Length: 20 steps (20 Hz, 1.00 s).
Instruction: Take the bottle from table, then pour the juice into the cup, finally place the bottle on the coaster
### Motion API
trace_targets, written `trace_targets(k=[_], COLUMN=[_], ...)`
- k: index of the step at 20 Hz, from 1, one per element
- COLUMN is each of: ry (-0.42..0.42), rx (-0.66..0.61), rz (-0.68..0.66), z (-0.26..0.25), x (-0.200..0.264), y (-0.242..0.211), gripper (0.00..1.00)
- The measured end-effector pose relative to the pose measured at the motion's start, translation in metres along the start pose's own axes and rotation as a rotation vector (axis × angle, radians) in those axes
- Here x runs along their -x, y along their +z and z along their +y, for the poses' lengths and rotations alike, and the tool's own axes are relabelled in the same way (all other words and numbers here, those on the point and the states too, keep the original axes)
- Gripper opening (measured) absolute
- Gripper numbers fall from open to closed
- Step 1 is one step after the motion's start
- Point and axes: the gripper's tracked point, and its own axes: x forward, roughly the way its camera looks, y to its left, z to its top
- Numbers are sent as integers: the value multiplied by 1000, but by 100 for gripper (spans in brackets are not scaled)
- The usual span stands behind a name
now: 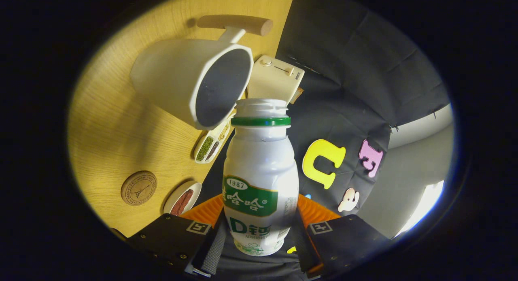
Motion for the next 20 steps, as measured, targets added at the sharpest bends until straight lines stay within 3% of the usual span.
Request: trace_targets(k=[14, 20], ry=[-48, 1], rx=[-23, -304], rz=[-1, -2], z=[-6, 7], x=[0, -2], y=[0, -9], gripper=[73, 73])
